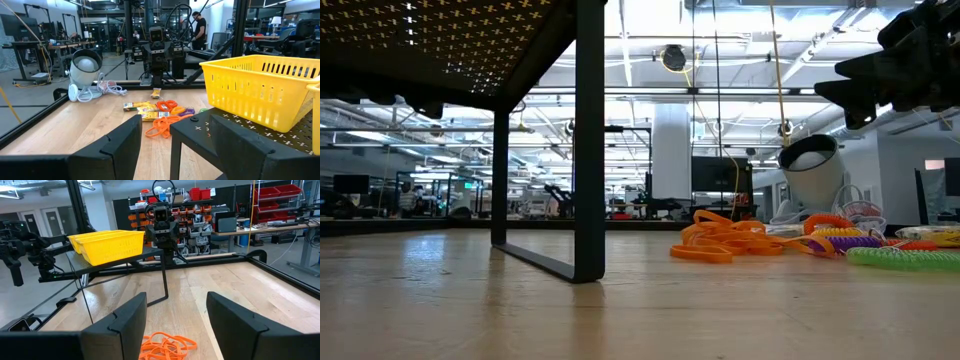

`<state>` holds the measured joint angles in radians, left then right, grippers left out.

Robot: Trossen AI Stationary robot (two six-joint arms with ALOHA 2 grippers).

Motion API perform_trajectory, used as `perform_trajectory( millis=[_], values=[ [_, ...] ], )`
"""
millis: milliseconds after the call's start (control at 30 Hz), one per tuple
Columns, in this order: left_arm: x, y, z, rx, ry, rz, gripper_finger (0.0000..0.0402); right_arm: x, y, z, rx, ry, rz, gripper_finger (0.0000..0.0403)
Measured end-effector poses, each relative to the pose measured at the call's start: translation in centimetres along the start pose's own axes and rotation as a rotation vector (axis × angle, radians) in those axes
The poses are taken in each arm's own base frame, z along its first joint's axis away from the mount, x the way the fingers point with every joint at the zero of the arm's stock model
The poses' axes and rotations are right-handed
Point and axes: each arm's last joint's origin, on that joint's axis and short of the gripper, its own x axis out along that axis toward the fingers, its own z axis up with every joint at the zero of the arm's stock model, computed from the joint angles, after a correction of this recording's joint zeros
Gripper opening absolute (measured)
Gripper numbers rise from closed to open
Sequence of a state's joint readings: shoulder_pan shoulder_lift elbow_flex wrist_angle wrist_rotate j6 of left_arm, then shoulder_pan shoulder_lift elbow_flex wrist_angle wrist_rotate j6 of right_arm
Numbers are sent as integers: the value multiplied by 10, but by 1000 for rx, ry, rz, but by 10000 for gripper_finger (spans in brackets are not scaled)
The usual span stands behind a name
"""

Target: Pick & Place Office Desk Supplies

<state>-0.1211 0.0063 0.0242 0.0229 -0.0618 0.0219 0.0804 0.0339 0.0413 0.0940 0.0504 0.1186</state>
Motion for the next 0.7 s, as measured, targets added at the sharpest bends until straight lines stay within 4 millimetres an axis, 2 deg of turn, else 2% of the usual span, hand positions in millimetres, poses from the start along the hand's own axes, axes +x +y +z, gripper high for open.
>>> perform_trajectory(
  millis=[567,700],
  values=[
    [0,0,0,0,0,0,241,0,0,1,-9,-13,2,196],
    [0,0,0,0,0,0,241,0,0,5,159,-57,-3,196]
  ],
)
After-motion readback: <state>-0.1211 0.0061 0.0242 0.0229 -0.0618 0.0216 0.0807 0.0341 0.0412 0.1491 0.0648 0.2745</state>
